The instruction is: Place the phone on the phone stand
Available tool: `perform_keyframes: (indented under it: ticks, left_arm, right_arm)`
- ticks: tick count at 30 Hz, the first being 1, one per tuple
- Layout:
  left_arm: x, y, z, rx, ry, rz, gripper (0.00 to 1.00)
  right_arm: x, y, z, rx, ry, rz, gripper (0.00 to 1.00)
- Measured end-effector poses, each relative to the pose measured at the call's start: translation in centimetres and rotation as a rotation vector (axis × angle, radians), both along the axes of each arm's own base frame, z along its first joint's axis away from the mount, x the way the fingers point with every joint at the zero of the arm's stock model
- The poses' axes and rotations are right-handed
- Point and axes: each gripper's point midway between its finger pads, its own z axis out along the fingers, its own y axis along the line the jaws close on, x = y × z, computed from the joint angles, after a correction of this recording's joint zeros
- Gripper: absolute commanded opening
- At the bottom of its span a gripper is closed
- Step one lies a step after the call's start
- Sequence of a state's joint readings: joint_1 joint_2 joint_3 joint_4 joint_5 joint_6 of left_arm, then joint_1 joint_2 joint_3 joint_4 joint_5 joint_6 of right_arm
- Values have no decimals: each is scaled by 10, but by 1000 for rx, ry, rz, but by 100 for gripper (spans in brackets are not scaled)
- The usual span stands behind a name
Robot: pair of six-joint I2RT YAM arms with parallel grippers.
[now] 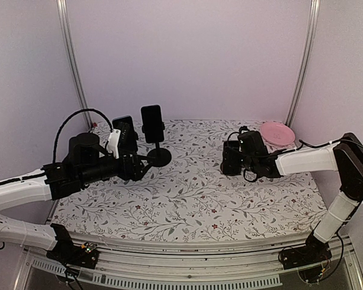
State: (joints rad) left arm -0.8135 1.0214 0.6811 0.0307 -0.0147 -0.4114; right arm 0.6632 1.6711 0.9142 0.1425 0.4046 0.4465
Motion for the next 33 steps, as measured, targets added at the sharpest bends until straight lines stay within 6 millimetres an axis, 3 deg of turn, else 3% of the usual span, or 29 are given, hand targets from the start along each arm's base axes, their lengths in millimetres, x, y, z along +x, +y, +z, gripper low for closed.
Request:
perform_keyframes:
  ticks: [13, 25, 33]
  left_arm:
    - [0, 0, 0, -1, 0, -1, 97]
    - [0, 0, 1, -2, -1, -3, 97]
    - [0, 0, 1, -2, -1, -3, 97]
  right_arm:
    - [-7, 8, -6, -18, 3, 32, 99]
    - [-8, 7, -32, -62, 51, 34, 99]
    - [-6, 8, -36, -69, 57, 33, 97]
